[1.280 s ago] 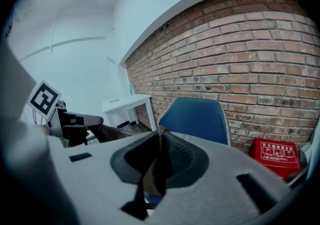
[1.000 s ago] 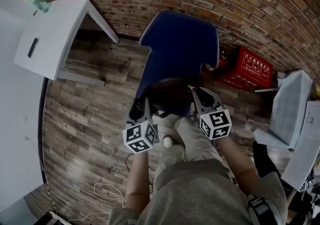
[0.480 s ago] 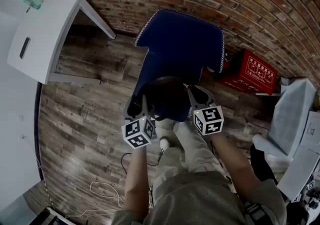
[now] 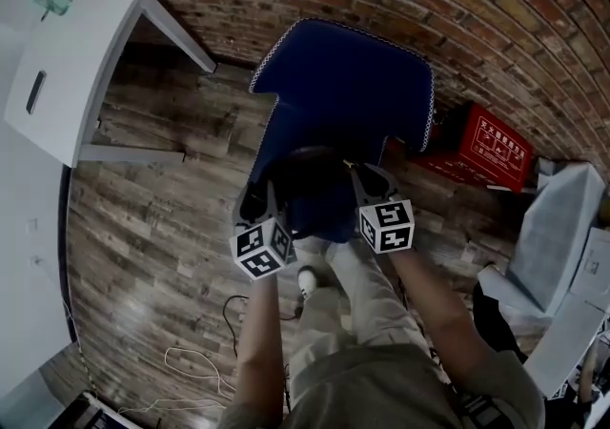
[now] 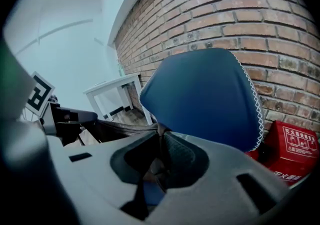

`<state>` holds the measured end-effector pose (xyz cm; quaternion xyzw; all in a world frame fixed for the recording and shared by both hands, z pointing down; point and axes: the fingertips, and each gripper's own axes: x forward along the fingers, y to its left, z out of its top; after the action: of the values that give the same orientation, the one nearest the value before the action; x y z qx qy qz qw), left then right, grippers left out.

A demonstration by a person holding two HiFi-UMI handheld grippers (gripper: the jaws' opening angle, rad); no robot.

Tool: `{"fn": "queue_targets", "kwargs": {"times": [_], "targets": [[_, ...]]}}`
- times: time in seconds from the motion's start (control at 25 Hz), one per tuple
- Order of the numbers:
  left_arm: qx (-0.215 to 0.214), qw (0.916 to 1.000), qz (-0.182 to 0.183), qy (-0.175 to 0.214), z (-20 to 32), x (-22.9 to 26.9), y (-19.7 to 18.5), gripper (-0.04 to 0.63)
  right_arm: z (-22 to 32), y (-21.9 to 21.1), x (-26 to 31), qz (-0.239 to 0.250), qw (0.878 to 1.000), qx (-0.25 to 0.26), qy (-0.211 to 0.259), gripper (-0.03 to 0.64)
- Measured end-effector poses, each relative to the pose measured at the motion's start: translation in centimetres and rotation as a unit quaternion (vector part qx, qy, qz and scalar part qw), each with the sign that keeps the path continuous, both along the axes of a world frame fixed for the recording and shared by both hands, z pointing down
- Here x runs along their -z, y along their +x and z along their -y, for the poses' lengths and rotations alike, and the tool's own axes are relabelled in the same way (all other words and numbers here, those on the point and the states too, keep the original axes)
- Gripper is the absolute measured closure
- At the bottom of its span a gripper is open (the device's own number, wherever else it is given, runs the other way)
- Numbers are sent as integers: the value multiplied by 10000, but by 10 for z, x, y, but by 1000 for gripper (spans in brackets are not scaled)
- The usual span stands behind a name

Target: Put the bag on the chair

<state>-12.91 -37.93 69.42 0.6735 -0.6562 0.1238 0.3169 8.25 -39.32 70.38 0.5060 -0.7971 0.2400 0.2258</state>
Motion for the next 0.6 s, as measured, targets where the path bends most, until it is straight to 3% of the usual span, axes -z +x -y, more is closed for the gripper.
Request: {"fn": "queue_targets", "kwargs": {"times": [0.6], "targets": [[285, 9988, -251, -319, 7, -50, 8, 443, 9, 11, -50, -232, 9995, 41, -197, 571]]}}
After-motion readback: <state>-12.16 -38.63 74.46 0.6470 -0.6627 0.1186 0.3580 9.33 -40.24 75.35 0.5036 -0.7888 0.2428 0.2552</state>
